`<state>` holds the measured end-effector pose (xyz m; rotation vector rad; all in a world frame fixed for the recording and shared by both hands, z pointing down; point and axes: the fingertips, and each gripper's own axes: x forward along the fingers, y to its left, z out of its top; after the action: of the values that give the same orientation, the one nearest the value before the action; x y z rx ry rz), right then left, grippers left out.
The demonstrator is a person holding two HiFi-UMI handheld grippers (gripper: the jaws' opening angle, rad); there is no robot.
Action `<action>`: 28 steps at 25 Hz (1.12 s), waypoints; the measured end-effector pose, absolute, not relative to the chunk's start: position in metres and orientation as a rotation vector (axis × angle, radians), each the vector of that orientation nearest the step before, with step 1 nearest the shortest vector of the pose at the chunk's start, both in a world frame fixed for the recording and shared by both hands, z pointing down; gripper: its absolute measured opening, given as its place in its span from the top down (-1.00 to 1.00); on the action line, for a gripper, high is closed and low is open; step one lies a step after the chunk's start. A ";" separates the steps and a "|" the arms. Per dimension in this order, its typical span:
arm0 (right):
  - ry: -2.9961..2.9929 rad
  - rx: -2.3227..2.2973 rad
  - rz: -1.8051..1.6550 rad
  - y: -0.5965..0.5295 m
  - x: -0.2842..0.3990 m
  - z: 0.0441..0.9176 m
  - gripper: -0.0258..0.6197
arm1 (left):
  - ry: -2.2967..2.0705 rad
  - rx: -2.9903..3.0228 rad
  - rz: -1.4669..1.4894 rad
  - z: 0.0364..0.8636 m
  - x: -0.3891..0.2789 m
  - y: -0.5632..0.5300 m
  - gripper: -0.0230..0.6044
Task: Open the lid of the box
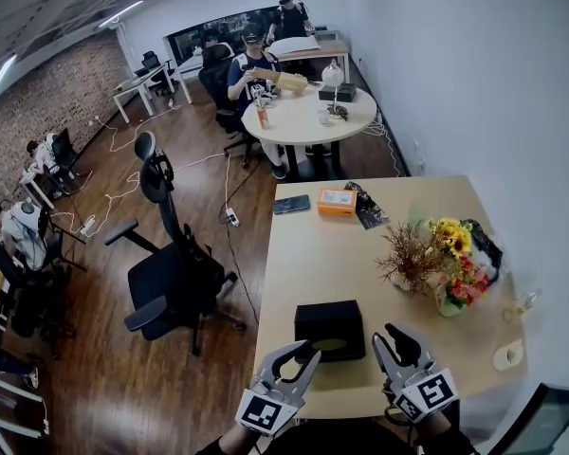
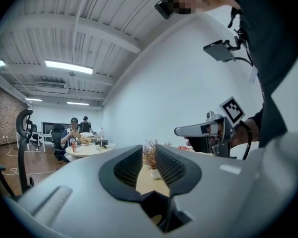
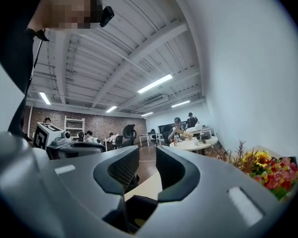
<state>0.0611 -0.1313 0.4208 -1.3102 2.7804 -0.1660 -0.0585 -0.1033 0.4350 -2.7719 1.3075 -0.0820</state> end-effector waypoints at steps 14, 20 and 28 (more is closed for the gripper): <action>2.778 -1.318 -0.056 -0.127 0.058 0.419 0.61 | 1.297 -2.775 -0.087 0.434 -0.055 -0.103 0.73; 2.819 -1.321 -0.023 -0.126 0.055 0.426 0.62 | 1.305 -2.773 -0.089 0.434 -0.054 -0.104 0.73; 2.833 -1.319 -0.015 -0.124 0.054 0.432 0.63 | 1.300 -2.779 -0.111 0.441 -0.053 -0.106 0.74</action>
<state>0.0537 -0.1244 0.4325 -1.3185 2.8335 -0.0152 -0.0531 -0.1060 0.4407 -2.7793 1.3002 -0.1113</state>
